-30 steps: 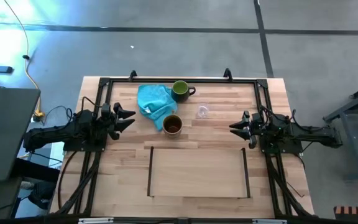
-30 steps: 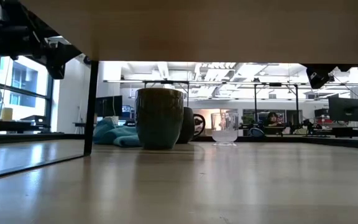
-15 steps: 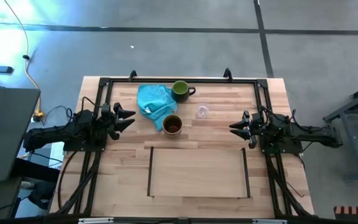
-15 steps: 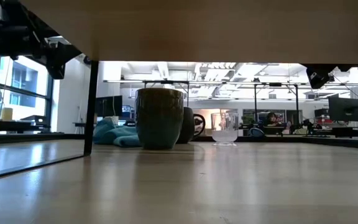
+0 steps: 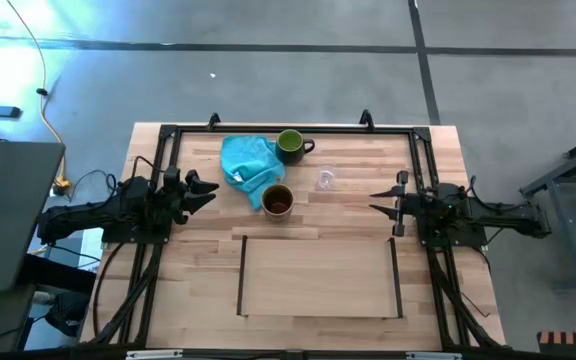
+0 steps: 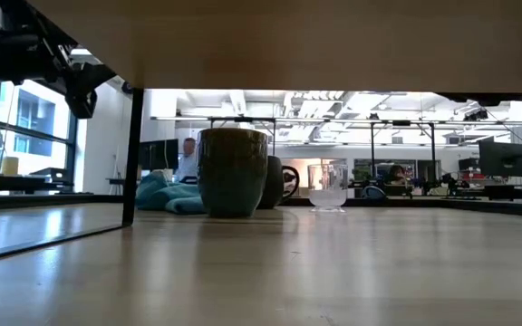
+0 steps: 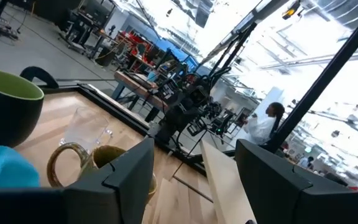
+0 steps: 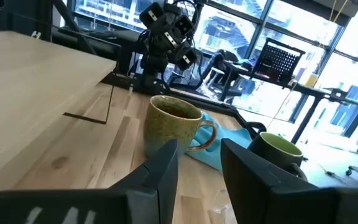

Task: Stack small to large cups/mugs on shelf
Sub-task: Put the transparent mug on the shelf

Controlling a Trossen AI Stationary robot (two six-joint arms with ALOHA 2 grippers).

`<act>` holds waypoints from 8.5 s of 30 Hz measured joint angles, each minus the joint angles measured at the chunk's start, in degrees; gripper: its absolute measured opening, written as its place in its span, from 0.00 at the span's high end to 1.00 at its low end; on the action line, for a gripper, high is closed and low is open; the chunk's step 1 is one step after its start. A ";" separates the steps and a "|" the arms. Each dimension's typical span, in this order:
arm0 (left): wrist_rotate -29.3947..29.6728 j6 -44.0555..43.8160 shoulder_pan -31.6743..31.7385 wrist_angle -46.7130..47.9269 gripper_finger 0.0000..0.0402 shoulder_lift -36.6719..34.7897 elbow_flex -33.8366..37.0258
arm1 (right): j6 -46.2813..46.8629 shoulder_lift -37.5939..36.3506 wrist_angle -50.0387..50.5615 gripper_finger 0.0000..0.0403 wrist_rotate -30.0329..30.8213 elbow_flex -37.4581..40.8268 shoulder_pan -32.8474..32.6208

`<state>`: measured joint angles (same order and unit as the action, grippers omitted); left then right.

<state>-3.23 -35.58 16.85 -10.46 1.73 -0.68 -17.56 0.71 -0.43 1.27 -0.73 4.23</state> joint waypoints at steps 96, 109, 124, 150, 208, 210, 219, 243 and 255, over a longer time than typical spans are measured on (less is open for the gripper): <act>-4.65 24.73 -0.01 0.80 0.46 8.63 -17.44 | 24.58 16.28 8.59 0.72 -1.17 -27.61 -0.98; -4.18 24.56 -0.01 10.38 0.46 27.71 -38.35 | 39.20 30.60 23.25 0.72 1.97 -43.91 -0.88; -7.23 16.23 -0.01 28.95 0.46 34.54 -38.70 | 59.70 47.34 39.70 0.72 4.38 -52.17 8.97; -6.36 12.58 0.00 28.63 0.46 34.48 -38.70 | 5.41 91.54 68.20 0.72 -14.47 -88.65 25.11; -6.16 12.98 -0.01 32.09 0.46 34.48 -38.67 | 11.77 110.07 60.58 0.72 -7.42 -90.64 30.28; -6.16 12.97 0.00 32.07 0.46 34.48 -38.67 | 12.82 110.07 61.03 0.72 -7.38 -90.64 30.58; -6.16 12.95 -0.01 32.07 0.46 34.48 -38.67 | 14.77 110.06 62.75 0.72 -6.69 -90.60 30.64; -5.05 12.91 0.00 32.07 0.46 34.46 -38.67 | 15.19 110.05 60.17 0.72 -8.36 -88.32 29.96; -5.05 13.02 -0.01 32.07 0.46 34.46 -38.67 | 15.19 110.05 60.15 0.72 -8.26 -88.32 29.83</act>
<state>-8.27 -22.57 16.84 21.61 36.19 -39.35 -2.37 110.76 59.72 -6.99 -89.06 34.06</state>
